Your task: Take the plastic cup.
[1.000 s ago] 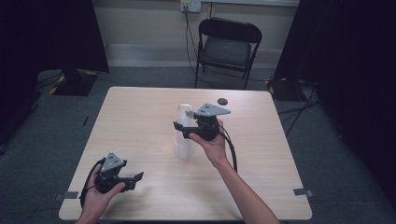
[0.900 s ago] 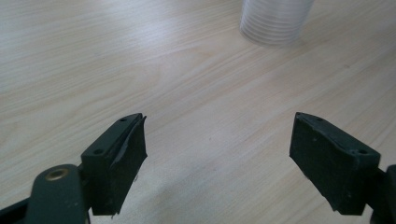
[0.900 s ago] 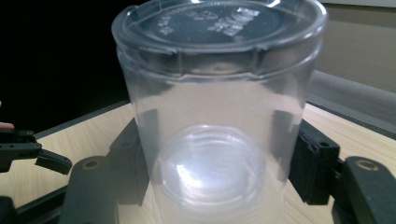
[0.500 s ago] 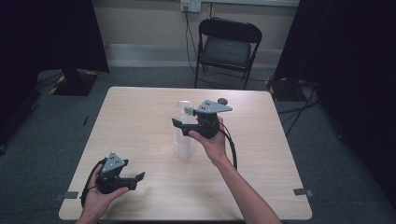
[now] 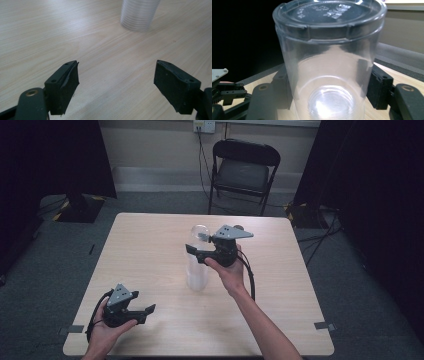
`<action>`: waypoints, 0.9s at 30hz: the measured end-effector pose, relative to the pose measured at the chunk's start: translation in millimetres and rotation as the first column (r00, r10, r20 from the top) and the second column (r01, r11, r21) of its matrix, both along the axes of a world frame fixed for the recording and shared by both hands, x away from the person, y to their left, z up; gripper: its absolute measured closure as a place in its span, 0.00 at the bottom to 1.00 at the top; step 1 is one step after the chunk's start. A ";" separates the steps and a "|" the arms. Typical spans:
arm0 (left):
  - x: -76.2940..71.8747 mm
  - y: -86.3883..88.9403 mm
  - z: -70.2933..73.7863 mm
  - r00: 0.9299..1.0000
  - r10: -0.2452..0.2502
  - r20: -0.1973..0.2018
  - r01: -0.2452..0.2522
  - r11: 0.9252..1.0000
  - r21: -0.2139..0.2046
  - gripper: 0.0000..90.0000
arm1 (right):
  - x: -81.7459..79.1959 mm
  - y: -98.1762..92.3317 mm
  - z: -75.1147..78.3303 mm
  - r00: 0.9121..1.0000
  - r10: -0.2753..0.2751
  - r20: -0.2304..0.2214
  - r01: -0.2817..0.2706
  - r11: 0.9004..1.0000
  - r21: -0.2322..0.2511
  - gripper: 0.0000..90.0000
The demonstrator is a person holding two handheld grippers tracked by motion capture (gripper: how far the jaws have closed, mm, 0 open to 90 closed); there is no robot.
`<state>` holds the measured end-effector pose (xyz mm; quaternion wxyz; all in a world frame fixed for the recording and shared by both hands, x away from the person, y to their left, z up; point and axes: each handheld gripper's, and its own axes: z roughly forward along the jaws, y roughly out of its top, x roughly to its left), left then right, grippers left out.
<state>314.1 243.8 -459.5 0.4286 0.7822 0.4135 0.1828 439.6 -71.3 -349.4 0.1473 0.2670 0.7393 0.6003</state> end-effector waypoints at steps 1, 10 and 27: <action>0.0 0.0 -0.1 1.000 0.001 0.004 -0.001 1.000 0.002 0.23 | 0.2 -1.2 0.9 1.000 -0.002 0.002 0.002 1.000 0.006 0.39; -0.2 0.6 -1.7 1.000 0.012 0.015 -0.012 1.000 0.014 0.26 | -3.0 -7.5 7.2 1.000 -0.003 0.005 0.003 1.000 0.017 0.39; 0.6 -6.1 0.4 0.999 -0.016 0.033 0.017 1.000 -0.013 0.25 | -18.7 -35.1 21.8 0.999 -0.033 0.013 0.033 0.999 0.040 0.39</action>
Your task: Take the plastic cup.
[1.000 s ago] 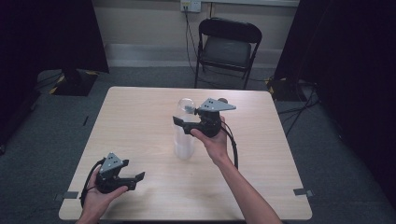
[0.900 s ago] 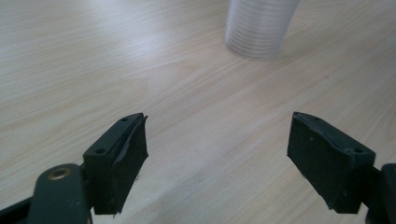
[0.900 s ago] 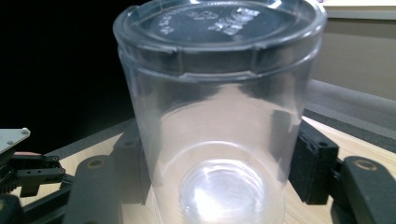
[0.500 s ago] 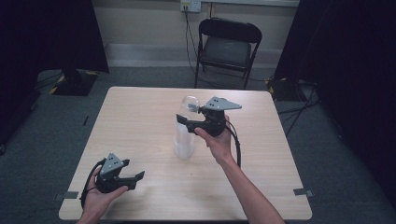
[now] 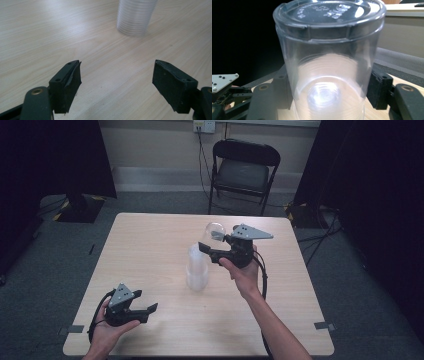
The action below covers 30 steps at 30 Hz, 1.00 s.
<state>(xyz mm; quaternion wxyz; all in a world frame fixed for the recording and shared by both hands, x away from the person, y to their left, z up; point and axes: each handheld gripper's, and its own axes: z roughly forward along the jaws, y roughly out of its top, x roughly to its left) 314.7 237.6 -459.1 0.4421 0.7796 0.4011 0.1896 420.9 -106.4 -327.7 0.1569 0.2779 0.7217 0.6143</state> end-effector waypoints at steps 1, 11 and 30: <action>-0.2 -1.0 0.4 1.000 -0.002 0.000 0.002 1.000 -0.003 0.25 | -1.3 -1.9 0.4 1.000 -0.001 -0.002 0.001 1.000 0.003 0.39; 0.1 -7.2 7.3 0.999 -0.036 0.031 0.036 0.999 -0.021 0.25 | -15.0 -16.6 0.2 1.000 -0.011 -0.018 0.011 1.000 0.005 0.39; 16.5 -35.1 22.9 0.991 -0.068 0.113 0.072 0.997 -0.029 0.26 | -27.5 -36.5 -31.9 0.987 -0.005 -0.160 0.014 0.998 0.058 0.40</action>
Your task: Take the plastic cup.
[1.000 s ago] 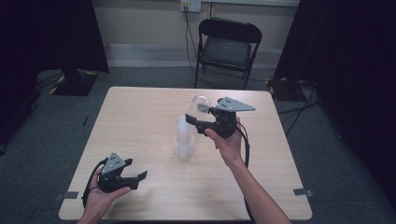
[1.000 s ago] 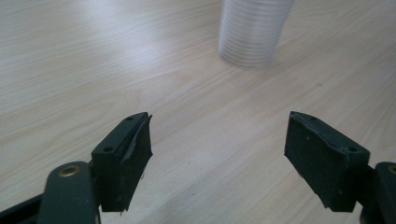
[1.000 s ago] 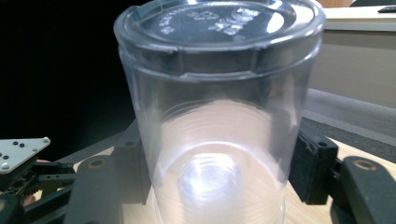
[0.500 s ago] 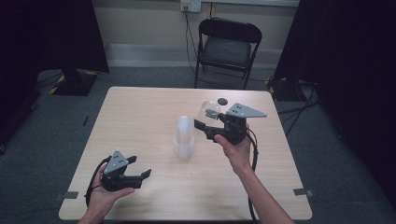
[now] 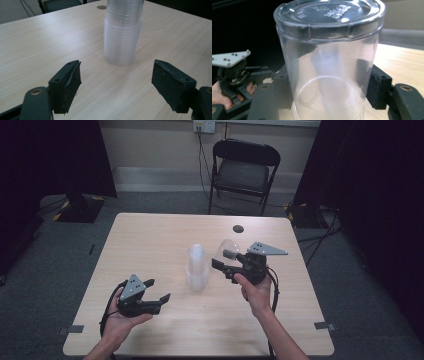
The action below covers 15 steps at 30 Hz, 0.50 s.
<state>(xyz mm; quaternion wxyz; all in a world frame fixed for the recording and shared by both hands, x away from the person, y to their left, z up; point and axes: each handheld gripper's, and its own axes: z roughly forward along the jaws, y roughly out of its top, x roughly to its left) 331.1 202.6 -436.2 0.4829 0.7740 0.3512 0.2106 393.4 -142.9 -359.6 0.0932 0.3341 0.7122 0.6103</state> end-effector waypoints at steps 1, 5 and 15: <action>-0.4 -1.9 0.0 1.000 -0.001 0.009 0.001 1.000 -0.004 0.26 | -2.0 -0.6 -2.2 1.000 0.000 -0.005 0.000 1.000 -0.005 0.40; -1.0 -8.1 1.5 0.998 -0.026 0.049 0.026 1.000 0.003 0.26 | -6.7 -3.4 -6.9 1.000 0.001 -0.029 -0.001 1.000 0.009 0.40; -2.1 -22.2 4.0 0.993 -0.084 0.080 0.086 0.996 -0.026 0.30 | -18.7 -11.5 -20.3 0.996 0.023 -0.084 -0.017 0.998 0.065 0.41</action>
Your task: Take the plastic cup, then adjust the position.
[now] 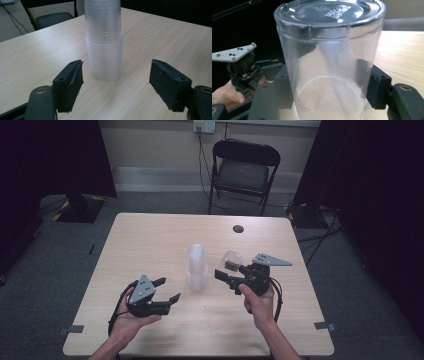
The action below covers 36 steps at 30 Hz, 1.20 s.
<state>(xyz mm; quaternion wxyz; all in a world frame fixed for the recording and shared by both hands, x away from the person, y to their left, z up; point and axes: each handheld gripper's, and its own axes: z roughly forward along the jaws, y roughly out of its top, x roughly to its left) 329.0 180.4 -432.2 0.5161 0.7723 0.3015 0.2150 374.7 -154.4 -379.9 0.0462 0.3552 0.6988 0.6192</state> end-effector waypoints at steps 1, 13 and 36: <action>-0.5 0.2 1.2 1.000 -0.012 -0.001 0.012 1.000 -0.020 0.30 | -0.9 -0.3 -0.8 1.000 0.002 -0.001 -0.002 1.000 0.002 0.41; 6.8 -10.8 9.9 1.000 -0.023 -0.011 0.022 0.995 -0.096 0.29 | -4.3 11.6 -8.3 0.996 0.069 -0.059 -0.066 0.996 0.052 0.41; -2.7 -47.5 15.8 0.976 -0.061 0.211 0.094 0.984 -0.148 0.45 | -14.5 27.8 -3.2 0.971 0.200 -0.133 -0.166 0.959 0.231 0.41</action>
